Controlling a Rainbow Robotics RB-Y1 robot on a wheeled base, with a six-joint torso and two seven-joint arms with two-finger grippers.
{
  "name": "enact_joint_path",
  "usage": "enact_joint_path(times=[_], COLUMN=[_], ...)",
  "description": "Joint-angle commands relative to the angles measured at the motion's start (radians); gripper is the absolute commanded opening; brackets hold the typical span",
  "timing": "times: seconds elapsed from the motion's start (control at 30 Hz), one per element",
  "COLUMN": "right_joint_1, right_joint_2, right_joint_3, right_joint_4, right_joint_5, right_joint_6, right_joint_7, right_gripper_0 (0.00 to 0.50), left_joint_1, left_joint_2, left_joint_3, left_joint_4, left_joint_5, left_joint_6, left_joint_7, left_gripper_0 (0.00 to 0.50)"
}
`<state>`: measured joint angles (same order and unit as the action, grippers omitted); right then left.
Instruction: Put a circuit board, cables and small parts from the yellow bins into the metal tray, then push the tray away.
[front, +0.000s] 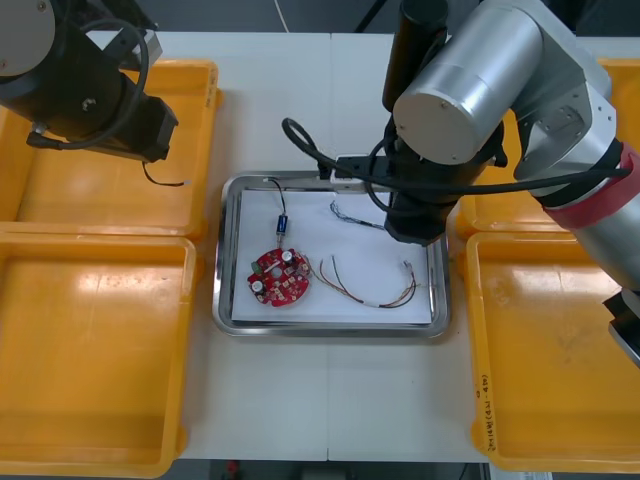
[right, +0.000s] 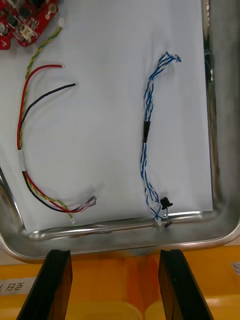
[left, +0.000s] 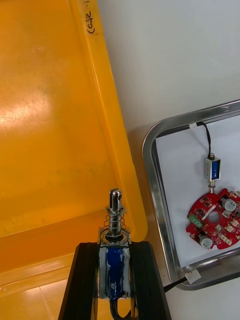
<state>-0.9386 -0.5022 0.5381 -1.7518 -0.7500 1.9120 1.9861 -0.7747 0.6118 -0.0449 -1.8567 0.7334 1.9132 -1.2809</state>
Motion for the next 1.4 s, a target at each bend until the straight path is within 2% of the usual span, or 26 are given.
enact_joint_path(times=[0.03, 0.23, 0.43, 0.73, 0.97, 1.13, 1.4], right_joint_1=[-0.039, -0.014, 0.035, 0.075, 0.165, 0.242, 0.377], right_joint_2=[0.016, 0.01, -0.033, -0.091, -0.177, -0.246, -0.325], right_joint_3=[-0.109, -0.205, -0.265, -0.333, -0.445, -0.544, -0.684], right_joint_4=[-0.075, -0.147, -0.21, -0.313, -0.397, -0.442, -0.505], right_joint_5=[-0.014, -0.005, -0.015, -0.051, -0.147, -0.216, -0.227], right_joint_6=[0.008, 0.008, 0.008, 0.008, 0.008, 0.008, 0.008], right_joint_7=[-0.047, -0.072, -0.115, -0.302, -0.464, -0.549, -0.644], right_gripper_0=[0.5, 0.5, 0.5, 0.5, 0.5, 0.5, 0.5], left_joint_1=[-0.017, -0.017, -0.018, -0.018, -0.018, -0.023, -0.048], left_joint_2=[-0.017, -0.035, -0.06, -0.096, -0.142, -0.17, -0.218], left_joint_3=[0.034, 0.034, 0.034, -0.033, -0.116, -0.185, -0.283], left_joint_4=[-0.044, -0.045, -0.05, -0.055, -0.044, -0.021, 0.077], left_joint_5=[0.011, 0.011, 0.003, 0.001, -0.022, -0.043, -0.094], left_joint_6=[0.007, 0.007, 0.007, 0.007, 0.007, -0.037, -0.137], left_joint_7=[0.097, 0.11, 0.129, 0.146, 0.169, 0.186, 0.202], left_gripper_0=[0.0, 0.0, 0.0, 0.002, 0.0, 0.0, 0.0])
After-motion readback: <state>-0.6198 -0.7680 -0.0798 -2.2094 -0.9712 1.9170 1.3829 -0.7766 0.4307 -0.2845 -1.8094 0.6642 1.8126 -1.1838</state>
